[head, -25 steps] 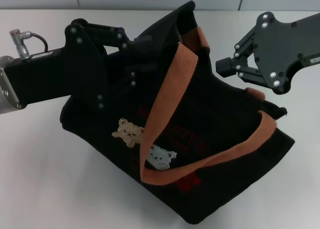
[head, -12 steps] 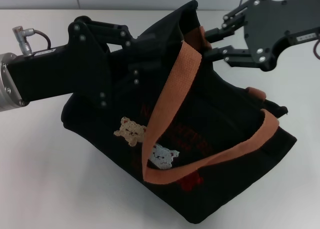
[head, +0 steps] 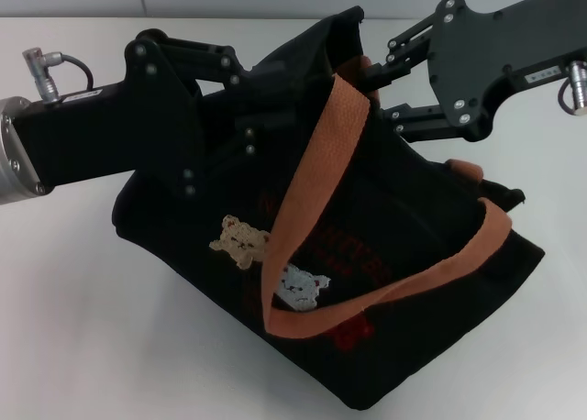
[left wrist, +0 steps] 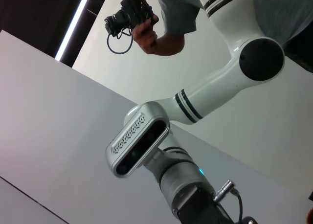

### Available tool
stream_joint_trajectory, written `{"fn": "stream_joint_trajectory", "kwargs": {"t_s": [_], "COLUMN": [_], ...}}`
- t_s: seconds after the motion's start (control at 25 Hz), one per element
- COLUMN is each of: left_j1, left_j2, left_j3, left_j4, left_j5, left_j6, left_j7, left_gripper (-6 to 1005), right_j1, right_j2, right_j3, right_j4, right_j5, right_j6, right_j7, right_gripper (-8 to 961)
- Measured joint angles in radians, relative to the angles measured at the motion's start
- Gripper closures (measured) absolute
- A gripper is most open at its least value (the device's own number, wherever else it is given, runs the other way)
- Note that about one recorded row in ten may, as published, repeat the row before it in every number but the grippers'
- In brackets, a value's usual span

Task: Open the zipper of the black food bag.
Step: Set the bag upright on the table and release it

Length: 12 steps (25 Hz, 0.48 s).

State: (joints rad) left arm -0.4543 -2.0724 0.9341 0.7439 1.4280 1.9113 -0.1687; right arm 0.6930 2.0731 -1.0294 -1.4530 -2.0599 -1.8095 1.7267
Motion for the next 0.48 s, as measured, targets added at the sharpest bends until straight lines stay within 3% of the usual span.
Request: {"fn": "stream_joint_trajectory", "kwargs": {"t_s": [0.48], "left_j1": [-0.006], "left_j2": [-0.002], "left_j3": [0.002], "left_j4": [0.000], "left_j5": [0.000], "left_j6": [0.000], "left_j7": [0.000], "left_gripper": [810], "right_j1": [0.086], "right_j2": [0.003], "right_j3": [-0.047], "right_j4": [0.070], "right_j5": [-0.078], "right_j6": [0.004], "right_j7": [0.004], "right_gripper": [598]}}
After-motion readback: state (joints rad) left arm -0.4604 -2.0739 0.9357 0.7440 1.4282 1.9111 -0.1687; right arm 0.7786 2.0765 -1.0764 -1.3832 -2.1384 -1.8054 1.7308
